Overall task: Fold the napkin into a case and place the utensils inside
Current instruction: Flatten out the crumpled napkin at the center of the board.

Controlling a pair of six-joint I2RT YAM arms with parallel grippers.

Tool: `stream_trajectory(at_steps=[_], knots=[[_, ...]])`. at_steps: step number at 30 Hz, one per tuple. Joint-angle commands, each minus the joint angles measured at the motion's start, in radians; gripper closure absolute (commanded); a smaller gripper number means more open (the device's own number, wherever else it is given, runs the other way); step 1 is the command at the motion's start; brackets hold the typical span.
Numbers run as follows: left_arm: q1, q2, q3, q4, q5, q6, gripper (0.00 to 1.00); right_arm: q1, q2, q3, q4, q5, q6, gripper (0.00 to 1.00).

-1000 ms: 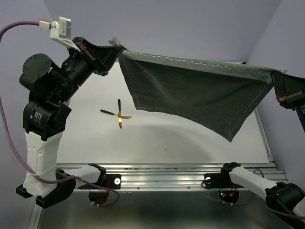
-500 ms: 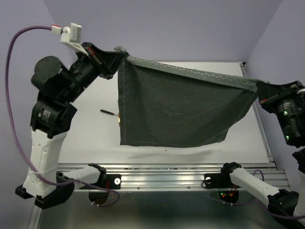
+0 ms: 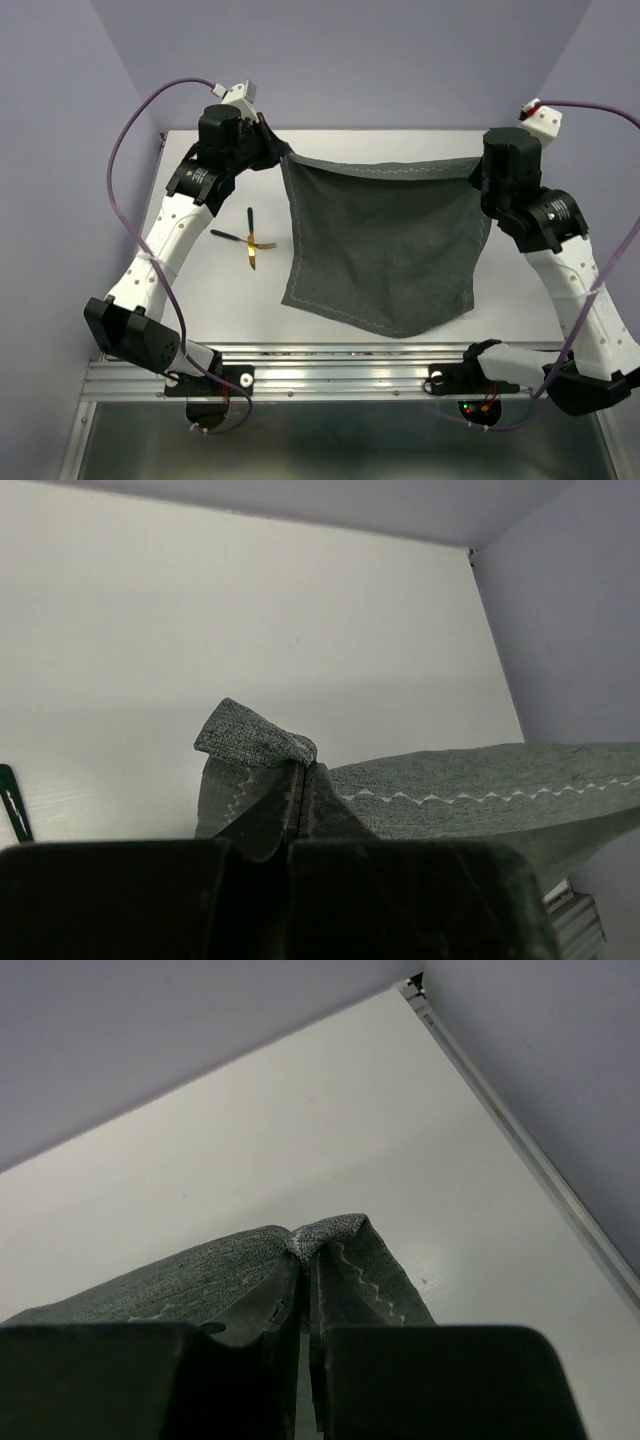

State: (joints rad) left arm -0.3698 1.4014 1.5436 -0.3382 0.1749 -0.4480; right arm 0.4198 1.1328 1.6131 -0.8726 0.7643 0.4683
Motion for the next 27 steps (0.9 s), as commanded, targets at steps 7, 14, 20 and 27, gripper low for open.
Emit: stream_trajectory(at_steps=[7, 14, 20, 27], knots=[[0.022, -0.018, -0.003, 0.139, 0.017, -0.014, 1.0, -0.163, 0.099, -0.065, 0.152, -0.204, -0.082, 0.99], [0.022, -0.07, -0.014, 0.12, 0.089, -0.026, 1.0, -0.222, 0.043, -0.064, 0.156, -0.356, -0.042, 0.99], [0.022, -0.163, 0.064, 0.058, 0.081, 0.012, 1.0, -0.222, -0.076, 0.03, 0.101, -0.35, -0.068, 0.99], [0.022, -0.343, 0.101, 0.111, 0.095, -0.007, 1.0, -0.222, -0.188, 0.233, -0.009, -0.404, -0.046, 0.99]])
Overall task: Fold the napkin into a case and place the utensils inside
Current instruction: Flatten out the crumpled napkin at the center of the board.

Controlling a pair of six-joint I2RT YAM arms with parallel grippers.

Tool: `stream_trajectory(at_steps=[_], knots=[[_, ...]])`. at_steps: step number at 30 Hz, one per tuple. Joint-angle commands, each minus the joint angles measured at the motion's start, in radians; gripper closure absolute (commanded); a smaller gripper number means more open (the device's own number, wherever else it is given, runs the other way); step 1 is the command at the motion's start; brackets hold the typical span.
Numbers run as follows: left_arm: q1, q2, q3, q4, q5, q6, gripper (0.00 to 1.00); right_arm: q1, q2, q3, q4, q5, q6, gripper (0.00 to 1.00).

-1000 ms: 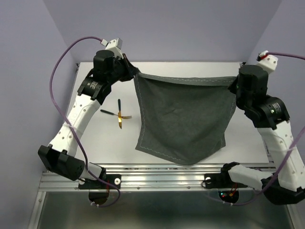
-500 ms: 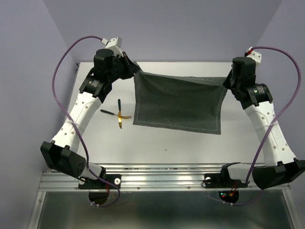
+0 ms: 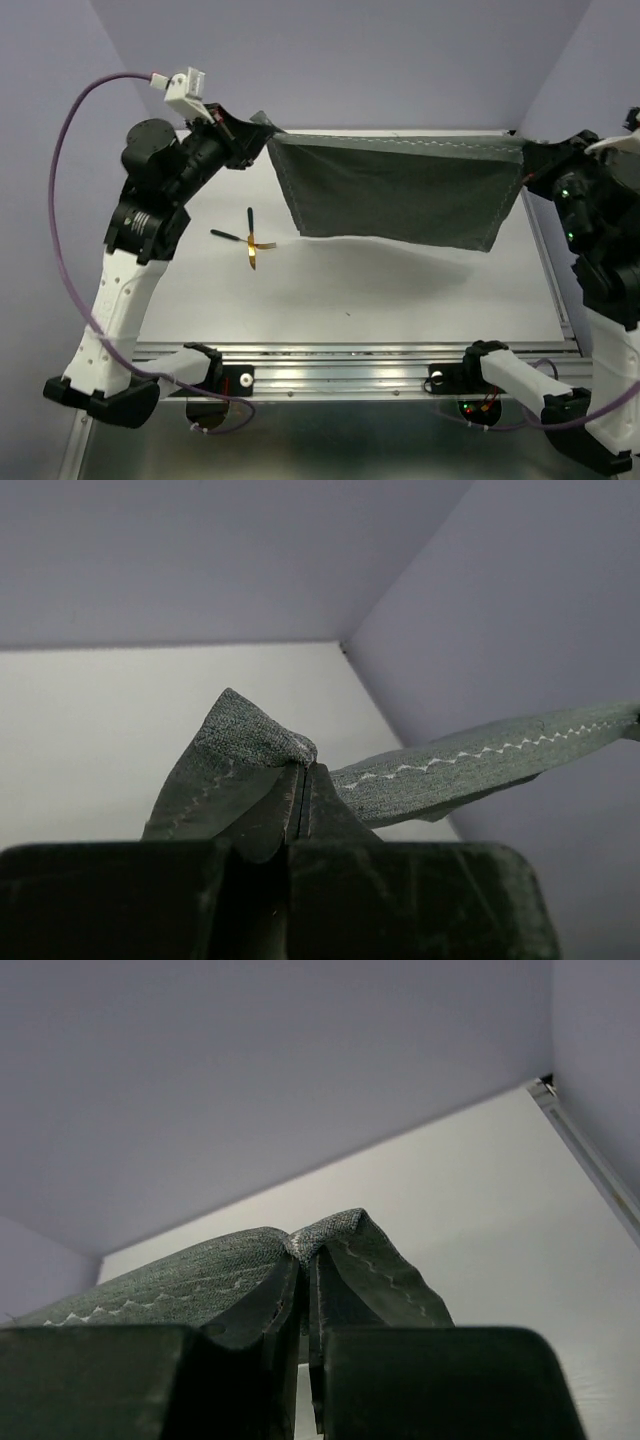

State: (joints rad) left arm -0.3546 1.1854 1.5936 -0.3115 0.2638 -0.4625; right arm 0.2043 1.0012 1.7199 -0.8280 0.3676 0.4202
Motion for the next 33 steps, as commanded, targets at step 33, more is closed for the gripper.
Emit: stream_trajectory(at_steps=[33], knots=[[0.006, 0.107, -0.34, 0.215, -0.253, 0.045, 1.0, -0.006, 0.1, -0.396, 0.047, 0.499, 0.074, 0.99]])
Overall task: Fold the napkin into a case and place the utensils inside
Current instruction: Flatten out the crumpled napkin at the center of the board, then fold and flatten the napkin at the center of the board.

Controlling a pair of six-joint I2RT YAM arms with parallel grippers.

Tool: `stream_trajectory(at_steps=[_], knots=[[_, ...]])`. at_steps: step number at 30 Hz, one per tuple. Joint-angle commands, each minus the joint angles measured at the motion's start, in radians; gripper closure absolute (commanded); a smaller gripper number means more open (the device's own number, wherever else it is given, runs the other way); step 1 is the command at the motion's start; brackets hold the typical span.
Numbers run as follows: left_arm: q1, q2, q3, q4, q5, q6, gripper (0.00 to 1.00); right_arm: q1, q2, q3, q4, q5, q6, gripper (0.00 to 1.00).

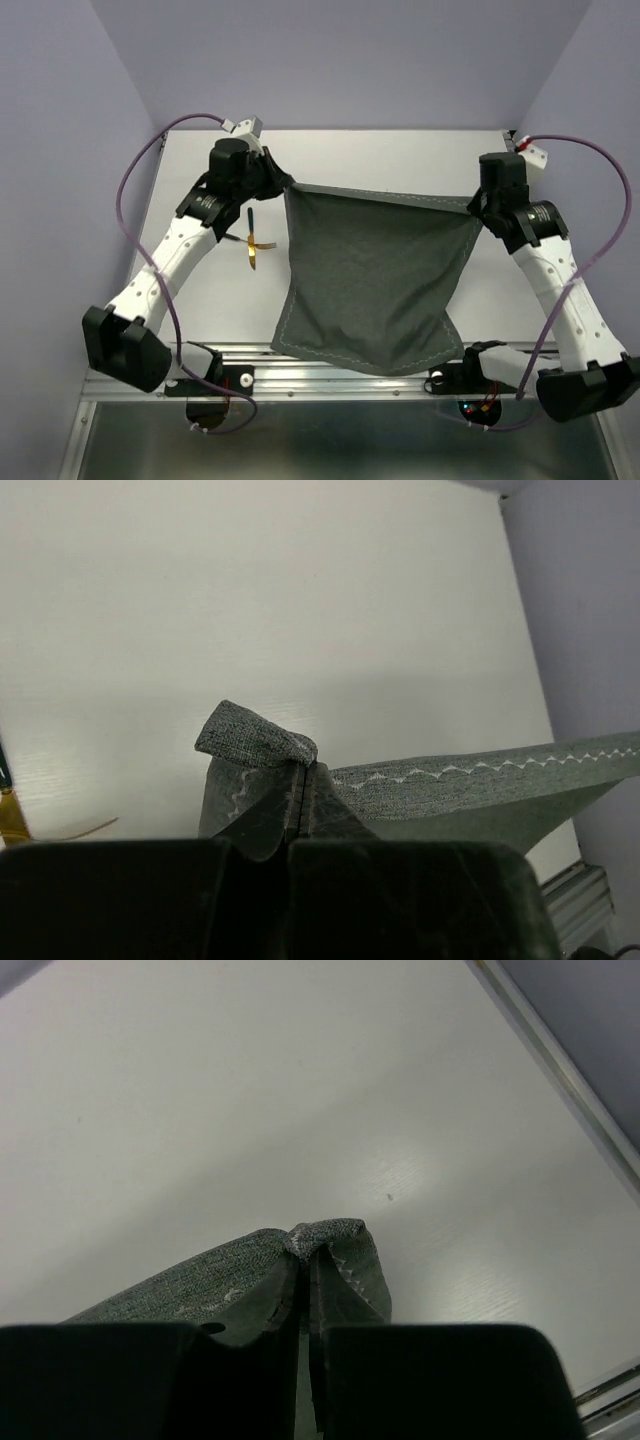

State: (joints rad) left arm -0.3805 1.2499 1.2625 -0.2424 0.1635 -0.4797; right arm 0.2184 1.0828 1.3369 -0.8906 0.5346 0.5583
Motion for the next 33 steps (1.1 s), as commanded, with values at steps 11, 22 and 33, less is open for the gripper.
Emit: stream_trajectory(at_steps=[11, 22, 33], knots=[[0.037, 0.485, 0.236, 0.14, -0.206, 0.154, 1.0, -0.105, 0.506, 0.073, 0.435, 0.309, -0.284, 0.99], [0.078, 0.851, 0.67, 0.046, -0.168, 0.142, 1.0, -0.209, 0.824, 0.361, 0.487, 0.047, -0.302, 0.99], [0.106, 0.959, 0.83, -0.012, -0.134, 0.154, 1.0, -0.237, 0.953, 0.513, 0.472, -0.119, -0.282, 0.99]])
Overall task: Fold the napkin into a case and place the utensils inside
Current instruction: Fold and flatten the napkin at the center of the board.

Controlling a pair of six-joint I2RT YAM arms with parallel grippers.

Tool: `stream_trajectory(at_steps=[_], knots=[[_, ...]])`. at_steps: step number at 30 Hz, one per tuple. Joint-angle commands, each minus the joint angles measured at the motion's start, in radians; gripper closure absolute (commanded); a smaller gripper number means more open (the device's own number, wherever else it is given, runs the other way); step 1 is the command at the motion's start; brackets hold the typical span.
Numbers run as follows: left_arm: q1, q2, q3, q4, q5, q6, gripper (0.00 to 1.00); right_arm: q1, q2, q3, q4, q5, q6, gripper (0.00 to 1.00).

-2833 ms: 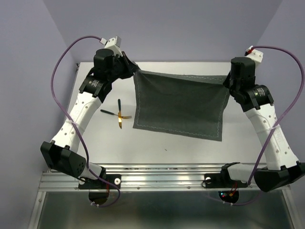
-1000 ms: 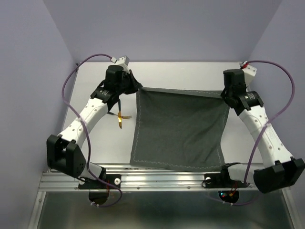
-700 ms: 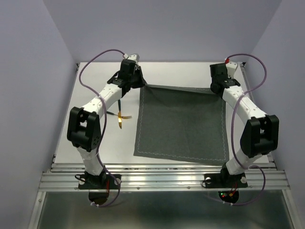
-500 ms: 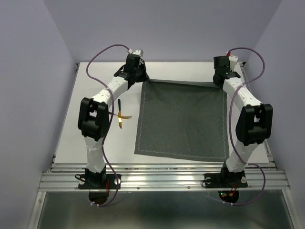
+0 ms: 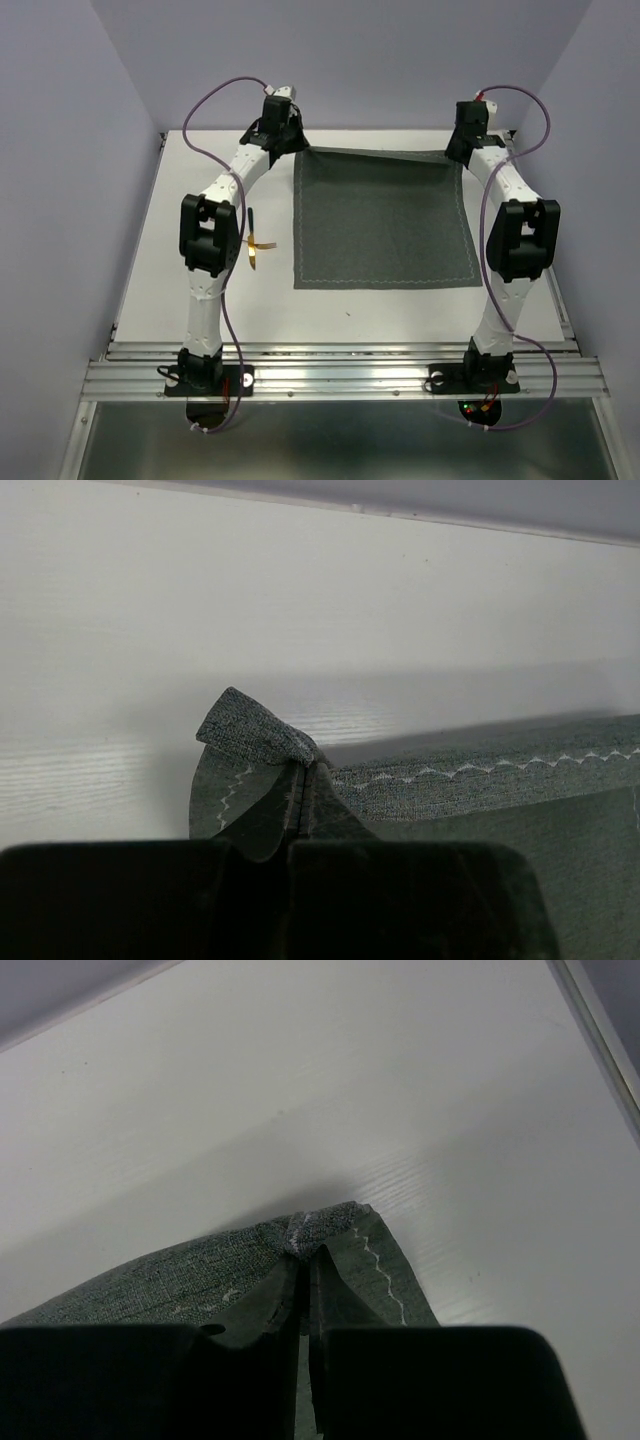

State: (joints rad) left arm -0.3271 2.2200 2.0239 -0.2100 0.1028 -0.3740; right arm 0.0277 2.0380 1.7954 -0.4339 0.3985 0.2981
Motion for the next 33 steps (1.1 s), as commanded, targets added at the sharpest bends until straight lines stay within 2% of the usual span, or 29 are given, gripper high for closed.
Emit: stream_trajectory(at_steps=[1, 6, 12, 21, 24, 33], knots=[[0.054, -0.013, 0.067, -0.051, -0.075, 0.049, 1.0, -0.046, -0.009, 0.047, 0.009, 0.008, -0.011, 0.99], [0.051, -0.074, 0.019, -0.065, -0.057, 0.05, 1.0, -0.057, -0.07, -0.054, -0.019, -0.018, 0.036, 0.99], [0.046, -0.215, -0.134, -0.081, -0.031, 0.03, 1.0, -0.087, -0.226, -0.214, -0.04, -0.089, 0.087, 0.99], [-0.02, -0.523, -0.513, -0.028, -0.026, -0.029, 1.0, -0.109, -0.524, -0.533, -0.072, -0.092, 0.105, 0.99], [-0.038, -0.632, -0.701, 0.035, 0.009, -0.08, 1.0, -0.118, -0.62, -0.651, -0.075, -0.116, 0.131, 0.99], [-0.148, -0.819, -0.933, 0.055, -0.048, -0.129, 1.0, -0.118, -0.763, -0.809, -0.164, -0.15, 0.167, 0.99]])
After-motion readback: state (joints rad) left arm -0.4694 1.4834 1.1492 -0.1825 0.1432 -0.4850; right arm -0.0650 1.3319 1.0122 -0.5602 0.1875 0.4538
